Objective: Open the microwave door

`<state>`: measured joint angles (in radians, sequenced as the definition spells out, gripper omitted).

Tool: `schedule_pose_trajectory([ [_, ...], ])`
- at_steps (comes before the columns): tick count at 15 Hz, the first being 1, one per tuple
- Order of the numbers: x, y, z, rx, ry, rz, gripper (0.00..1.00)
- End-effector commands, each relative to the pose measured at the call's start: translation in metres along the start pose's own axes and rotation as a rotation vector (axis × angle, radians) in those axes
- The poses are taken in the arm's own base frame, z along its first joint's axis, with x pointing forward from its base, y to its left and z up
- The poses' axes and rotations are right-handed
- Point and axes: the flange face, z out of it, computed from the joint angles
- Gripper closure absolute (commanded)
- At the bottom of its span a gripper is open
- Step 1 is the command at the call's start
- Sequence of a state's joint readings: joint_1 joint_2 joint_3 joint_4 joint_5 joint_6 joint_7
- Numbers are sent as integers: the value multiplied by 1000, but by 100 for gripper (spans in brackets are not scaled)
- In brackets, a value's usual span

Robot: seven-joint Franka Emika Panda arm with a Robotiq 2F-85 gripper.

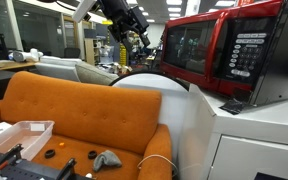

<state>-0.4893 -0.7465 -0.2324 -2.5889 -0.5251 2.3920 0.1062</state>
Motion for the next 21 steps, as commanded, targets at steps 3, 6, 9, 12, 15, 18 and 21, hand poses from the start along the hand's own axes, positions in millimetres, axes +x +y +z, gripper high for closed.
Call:
schedule_pose_trajectory([
  [3,1,0,-1,0,0,0,0],
  [6,1,8,3,3,59,60,0],
  [9,3,26,6,18,151,125,0],
  [12,3,48,17,2,246,159,0],
  [15,3,69,32,-15,321,208,0],
  [18,0,75,34,-8,320,244,0],
  [21,2,81,44,-15,331,267,0],
])
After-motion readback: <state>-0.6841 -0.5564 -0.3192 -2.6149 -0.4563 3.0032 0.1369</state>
